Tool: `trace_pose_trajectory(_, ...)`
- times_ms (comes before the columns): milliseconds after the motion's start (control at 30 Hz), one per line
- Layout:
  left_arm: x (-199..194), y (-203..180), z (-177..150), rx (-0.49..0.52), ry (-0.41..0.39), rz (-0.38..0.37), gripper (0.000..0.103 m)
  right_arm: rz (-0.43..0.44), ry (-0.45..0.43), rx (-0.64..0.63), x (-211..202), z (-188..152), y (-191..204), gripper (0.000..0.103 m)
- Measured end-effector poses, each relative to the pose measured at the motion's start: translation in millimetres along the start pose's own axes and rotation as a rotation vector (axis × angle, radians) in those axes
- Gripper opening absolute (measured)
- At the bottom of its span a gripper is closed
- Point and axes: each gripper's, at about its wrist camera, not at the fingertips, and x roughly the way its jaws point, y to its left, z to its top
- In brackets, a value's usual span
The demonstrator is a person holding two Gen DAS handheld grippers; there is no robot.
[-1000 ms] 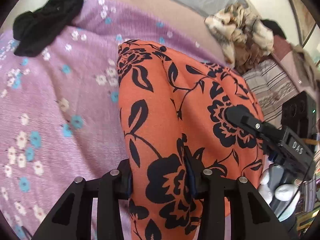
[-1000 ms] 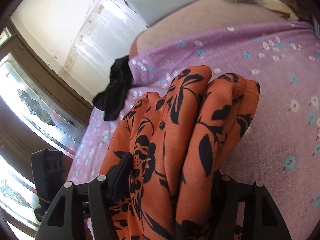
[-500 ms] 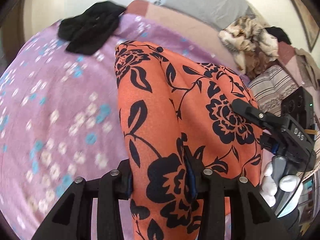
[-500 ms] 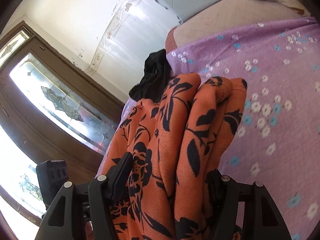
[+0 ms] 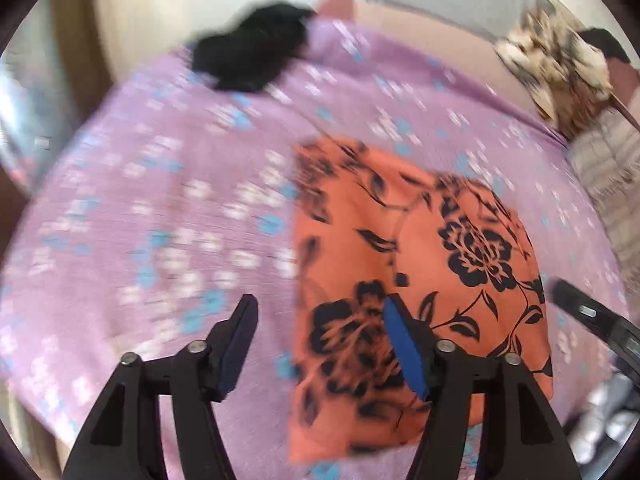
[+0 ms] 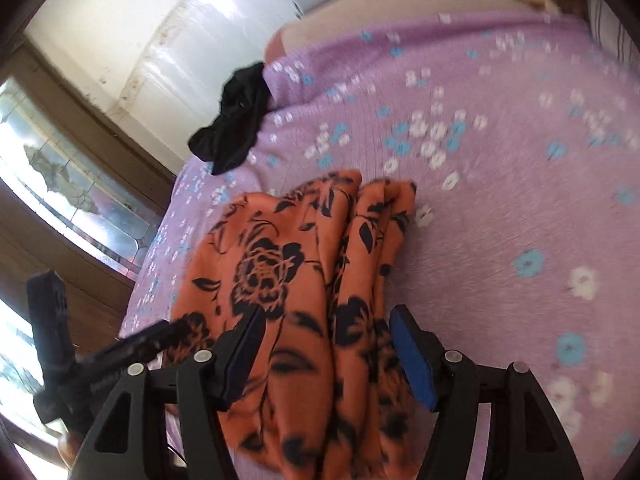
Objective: Fold small clothes
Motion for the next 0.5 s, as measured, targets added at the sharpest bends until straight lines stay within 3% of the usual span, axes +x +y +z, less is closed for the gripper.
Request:
trace_pose_trajectory(67, -38.6, -2.4, -8.3, 0.010, -0.113, 0.067, 0.079, -0.015, -0.062, -0.065, -33.5, -2.5, 11.2, 0.068)
trace_pose_trajectory(100, -59.9, -4.9, -11.9, 0.023, -0.168, 0.105, 0.088, -0.022, -0.091, -0.087, -49.8, -4.0, 16.7, 0.068)
trace_pose_trajectory(233, -130.4, -19.2, -18.4, 0.070, -0.338, 0.217, 0.100, 0.012, -0.202, -0.128, -106.1, -5.2, 44.3, 0.069)
trace_pose_trajectory(500, -219.7, -27.4, -27.3, 0.043, -0.457, 0.214, 0.103, -0.027, -0.321, -0.240, -181.3, -14.8, 103.5, 0.071)
